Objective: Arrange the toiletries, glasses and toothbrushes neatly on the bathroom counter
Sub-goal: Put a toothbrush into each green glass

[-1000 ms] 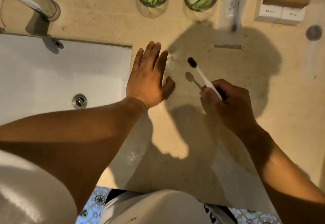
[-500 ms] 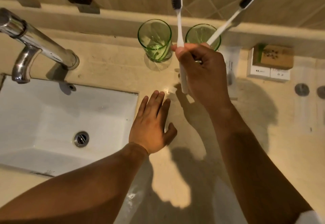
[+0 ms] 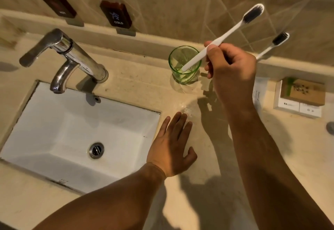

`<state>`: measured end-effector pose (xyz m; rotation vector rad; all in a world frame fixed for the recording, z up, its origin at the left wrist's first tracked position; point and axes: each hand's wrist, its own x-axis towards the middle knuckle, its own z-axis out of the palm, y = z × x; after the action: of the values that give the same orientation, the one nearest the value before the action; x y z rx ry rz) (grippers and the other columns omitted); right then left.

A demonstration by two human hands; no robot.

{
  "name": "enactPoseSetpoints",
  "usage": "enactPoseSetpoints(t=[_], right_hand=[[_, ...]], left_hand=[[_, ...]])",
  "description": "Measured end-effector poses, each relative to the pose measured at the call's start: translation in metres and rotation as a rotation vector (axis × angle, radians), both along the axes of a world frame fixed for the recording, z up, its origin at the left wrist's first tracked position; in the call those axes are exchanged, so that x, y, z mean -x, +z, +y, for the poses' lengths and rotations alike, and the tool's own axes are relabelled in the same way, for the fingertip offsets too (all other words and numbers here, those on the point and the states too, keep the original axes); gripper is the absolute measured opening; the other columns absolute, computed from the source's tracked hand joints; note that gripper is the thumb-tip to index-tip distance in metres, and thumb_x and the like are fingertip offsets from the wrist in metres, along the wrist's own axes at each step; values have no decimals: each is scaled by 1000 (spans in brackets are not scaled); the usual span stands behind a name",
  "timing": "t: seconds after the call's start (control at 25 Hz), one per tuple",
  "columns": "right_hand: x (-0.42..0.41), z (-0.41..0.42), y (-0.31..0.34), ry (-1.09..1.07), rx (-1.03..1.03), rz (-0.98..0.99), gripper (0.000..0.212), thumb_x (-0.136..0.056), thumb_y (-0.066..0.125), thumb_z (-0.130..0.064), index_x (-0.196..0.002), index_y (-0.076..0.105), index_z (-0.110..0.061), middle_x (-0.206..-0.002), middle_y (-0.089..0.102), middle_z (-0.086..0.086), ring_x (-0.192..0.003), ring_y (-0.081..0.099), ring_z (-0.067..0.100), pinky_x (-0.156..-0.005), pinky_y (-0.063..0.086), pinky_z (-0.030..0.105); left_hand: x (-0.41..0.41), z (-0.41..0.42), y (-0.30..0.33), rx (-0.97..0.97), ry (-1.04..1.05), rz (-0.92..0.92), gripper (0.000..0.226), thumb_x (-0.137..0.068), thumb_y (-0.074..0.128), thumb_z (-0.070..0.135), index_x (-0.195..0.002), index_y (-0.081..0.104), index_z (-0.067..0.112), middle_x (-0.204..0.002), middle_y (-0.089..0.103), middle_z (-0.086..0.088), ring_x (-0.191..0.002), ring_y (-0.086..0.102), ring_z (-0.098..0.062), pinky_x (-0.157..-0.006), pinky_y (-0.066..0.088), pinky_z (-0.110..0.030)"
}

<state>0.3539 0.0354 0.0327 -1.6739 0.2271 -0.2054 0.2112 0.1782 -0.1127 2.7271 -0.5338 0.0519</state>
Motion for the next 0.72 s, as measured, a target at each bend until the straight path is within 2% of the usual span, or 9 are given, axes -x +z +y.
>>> enactPoseSetpoints(t=[0.12,0.24,0.4,0.52,0.64,0.72], right_hand=[[-4,4,-1,-10,1,8,21,-97,62,-25,-90,79,-15,-65,65,11,-61,57,28,-61,54,48],[-11,9,-9,-20,58,5,22,-97,64,-22,-86,79,-11,-64,67,10,-62,63,32,-62,57,52],[-18,17,-21,-28,85,6,11,-92,69,-16,-97,73,-7,-68,72,2,-59,71,18,-62,61,48],[-20,23,-29,-31,159,-24,10,-91,69,-17,-93,67,-8,-68,73,-1,-52,70,11,-58,61,43],[-21,27,-35,-61,209,-41,14,-93,66,-20,-86,65,-7,-62,70,-3,-50,70,11,-68,60,46],[-23,28,-37,-59,209,-16,18,-94,64,-20,-84,66,-6,-60,69,-3,-51,70,13,-70,59,48]], left_hand=[[0,0,-1,-35,4,31,70,-88,53,41,-148,46,7,-162,35,-14,-156,17,-25,-123,24,-52],[1,-1,-1,-40,8,45,70,-87,54,41,-148,46,8,-162,34,-13,-157,16,-25,-123,23,-51],[1,-1,-2,-35,18,46,69,-88,53,41,-148,47,9,-162,35,-13,-156,17,-24,-124,23,-50],[1,-1,-3,-64,19,55,70,-89,52,43,-150,45,10,-164,32,-11,-157,14,-23,-126,19,-48],[1,-1,-3,-68,25,61,70,-89,51,44,-150,44,11,-164,32,-10,-157,13,-22,-127,18,-47],[1,-1,-4,-62,27,60,70,-89,51,44,-150,44,11,-164,32,-10,-157,13,-22,-126,18,-47]])
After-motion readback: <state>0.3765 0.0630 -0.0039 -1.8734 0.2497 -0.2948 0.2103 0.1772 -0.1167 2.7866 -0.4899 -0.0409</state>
